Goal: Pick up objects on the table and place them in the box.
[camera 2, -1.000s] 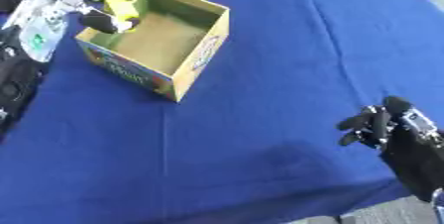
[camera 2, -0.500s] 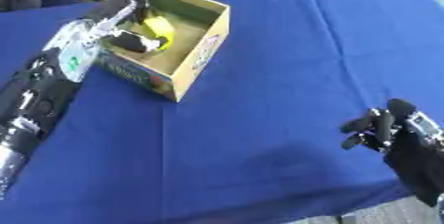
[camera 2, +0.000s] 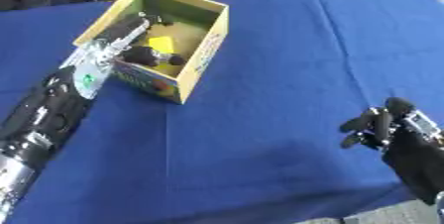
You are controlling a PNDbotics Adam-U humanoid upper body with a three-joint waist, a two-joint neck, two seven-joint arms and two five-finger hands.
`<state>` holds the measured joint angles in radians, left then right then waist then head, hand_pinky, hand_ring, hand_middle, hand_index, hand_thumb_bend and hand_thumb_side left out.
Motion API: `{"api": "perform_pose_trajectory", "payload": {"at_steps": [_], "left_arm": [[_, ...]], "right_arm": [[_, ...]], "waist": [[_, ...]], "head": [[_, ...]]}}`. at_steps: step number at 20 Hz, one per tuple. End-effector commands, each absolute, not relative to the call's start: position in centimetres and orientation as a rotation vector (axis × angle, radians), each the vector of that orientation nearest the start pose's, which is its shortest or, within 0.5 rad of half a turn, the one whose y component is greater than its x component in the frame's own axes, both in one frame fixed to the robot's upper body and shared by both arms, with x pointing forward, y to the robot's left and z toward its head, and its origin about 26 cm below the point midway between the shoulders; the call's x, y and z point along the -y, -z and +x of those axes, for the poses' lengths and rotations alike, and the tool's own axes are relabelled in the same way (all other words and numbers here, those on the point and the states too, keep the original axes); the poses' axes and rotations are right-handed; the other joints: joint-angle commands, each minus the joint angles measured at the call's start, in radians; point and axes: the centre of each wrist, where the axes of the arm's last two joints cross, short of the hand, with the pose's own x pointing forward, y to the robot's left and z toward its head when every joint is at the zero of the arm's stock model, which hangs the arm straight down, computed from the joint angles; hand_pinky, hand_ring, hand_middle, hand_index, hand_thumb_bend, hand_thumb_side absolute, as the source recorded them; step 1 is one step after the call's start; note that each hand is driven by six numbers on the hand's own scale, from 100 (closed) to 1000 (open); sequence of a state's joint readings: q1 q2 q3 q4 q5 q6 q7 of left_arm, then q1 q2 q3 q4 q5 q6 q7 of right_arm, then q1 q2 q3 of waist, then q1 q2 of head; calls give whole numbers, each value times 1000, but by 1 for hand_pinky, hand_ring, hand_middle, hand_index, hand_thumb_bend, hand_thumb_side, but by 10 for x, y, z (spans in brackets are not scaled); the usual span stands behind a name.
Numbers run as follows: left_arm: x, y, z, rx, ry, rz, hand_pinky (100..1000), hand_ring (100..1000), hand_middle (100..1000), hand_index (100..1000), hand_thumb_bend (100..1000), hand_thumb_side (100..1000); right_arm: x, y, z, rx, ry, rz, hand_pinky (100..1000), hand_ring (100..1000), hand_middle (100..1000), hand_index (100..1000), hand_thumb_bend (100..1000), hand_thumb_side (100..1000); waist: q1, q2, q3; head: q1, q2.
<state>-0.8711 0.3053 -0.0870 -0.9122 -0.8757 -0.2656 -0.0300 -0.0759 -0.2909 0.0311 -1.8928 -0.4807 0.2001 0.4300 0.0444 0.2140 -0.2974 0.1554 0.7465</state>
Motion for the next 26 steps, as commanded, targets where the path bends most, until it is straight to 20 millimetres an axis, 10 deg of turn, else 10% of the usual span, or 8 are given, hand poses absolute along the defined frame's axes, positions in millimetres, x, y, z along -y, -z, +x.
{"api": "perform_pose_trajectory", "payload": {"at_steps": [1, 10, 26], "left_arm": [[-242, -166, 470, 1922, 1148, 863, 835, 894, 785, 860, 879, 881], [-257, -188, 443, 2243, 902, 863, 769, 820, 691, 796, 724, 810], [-284, -122, 360, 2120, 401, 740, 668, 732, 604, 719, 553, 917]], "right_arm": [[279, -111, 282, 1714, -386, 601, 556, 648, 475, 388, 100, 667], [285, -104, 279, 1701, -348, 574, 556, 646, 475, 389, 100, 667], [292, -105, 279, 1716, -311, 531, 555, 644, 474, 390, 100, 668]], "waist": [[-8, -22, 10], [-17, -41, 84], [-20, -36, 223]], "head": [[-15, 7], [-69, 22], [-117, 17]]}}
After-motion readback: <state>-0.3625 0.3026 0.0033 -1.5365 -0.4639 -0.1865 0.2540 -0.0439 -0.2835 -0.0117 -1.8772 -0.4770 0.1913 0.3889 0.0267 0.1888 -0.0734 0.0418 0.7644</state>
